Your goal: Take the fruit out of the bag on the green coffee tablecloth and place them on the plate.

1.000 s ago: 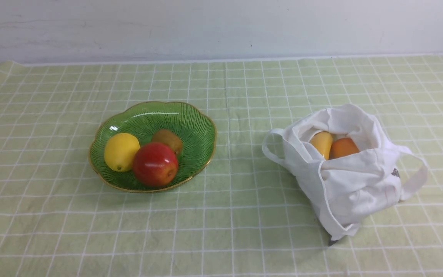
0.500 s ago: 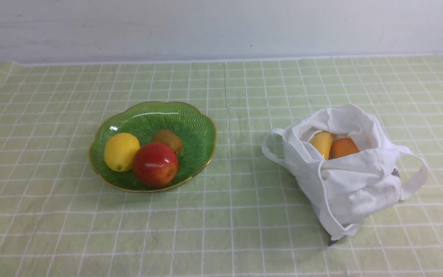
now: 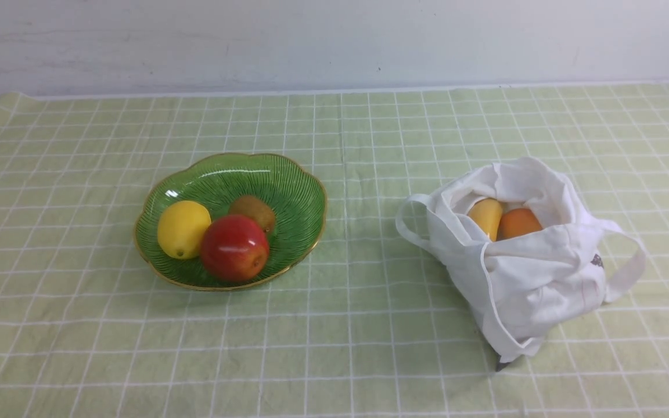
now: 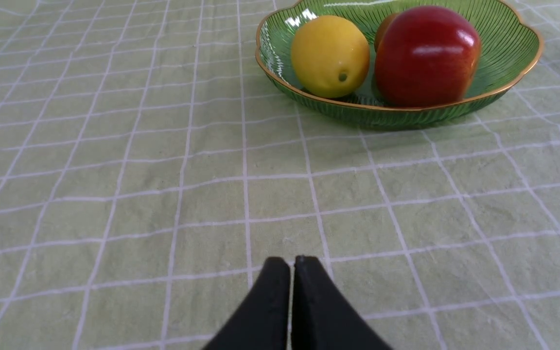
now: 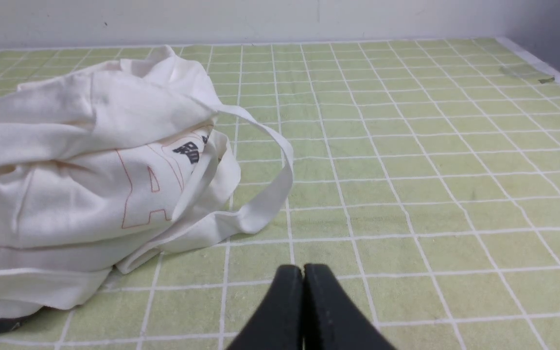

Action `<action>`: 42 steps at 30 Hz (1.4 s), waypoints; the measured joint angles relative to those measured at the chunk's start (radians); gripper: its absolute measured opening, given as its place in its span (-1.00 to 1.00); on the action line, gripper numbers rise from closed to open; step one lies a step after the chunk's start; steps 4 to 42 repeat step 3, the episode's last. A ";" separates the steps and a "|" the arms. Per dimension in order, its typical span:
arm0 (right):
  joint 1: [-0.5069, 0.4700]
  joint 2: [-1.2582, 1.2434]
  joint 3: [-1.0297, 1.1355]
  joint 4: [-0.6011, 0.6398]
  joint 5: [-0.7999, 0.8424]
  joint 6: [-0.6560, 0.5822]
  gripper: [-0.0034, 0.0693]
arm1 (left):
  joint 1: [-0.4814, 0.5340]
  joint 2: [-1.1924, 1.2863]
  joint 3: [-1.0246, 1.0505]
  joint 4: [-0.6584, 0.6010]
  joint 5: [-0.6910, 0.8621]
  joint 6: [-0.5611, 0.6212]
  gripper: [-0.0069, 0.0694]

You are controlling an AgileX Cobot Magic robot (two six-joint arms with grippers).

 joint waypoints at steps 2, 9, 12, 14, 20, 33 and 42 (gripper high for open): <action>0.000 0.000 0.000 0.000 0.000 0.000 -0.93 | 0.000 0.000 0.000 0.000 0.000 0.000 -0.84; 0.000 0.000 0.000 0.000 0.000 0.000 -0.93 | 0.000 0.000 0.000 0.000 0.000 0.000 -0.84; 0.000 0.000 0.000 0.000 0.000 0.000 -0.93 | 0.000 0.000 0.000 0.000 0.000 0.000 -0.84; 0.000 0.000 0.000 0.000 0.000 0.000 -0.93 | 0.000 0.000 0.000 0.000 0.000 0.000 -0.84; 0.000 0.000 0.000 0.000 0.000 0.000 -0.93 | 0.000 0.000 0.000 0.000 0.000 0.000 -0.84; 0.000 0.000 0.000 0.000 0.000 0.000 -0.93 | 0.000 0.000 0.000 0.000 0.000 0.000 -0.84; 0.000 0.000 0.000 0.000 0.000 0.000 -0.93 | 0.000 0.000 0.000 0.000 0.000 0.000 -0.84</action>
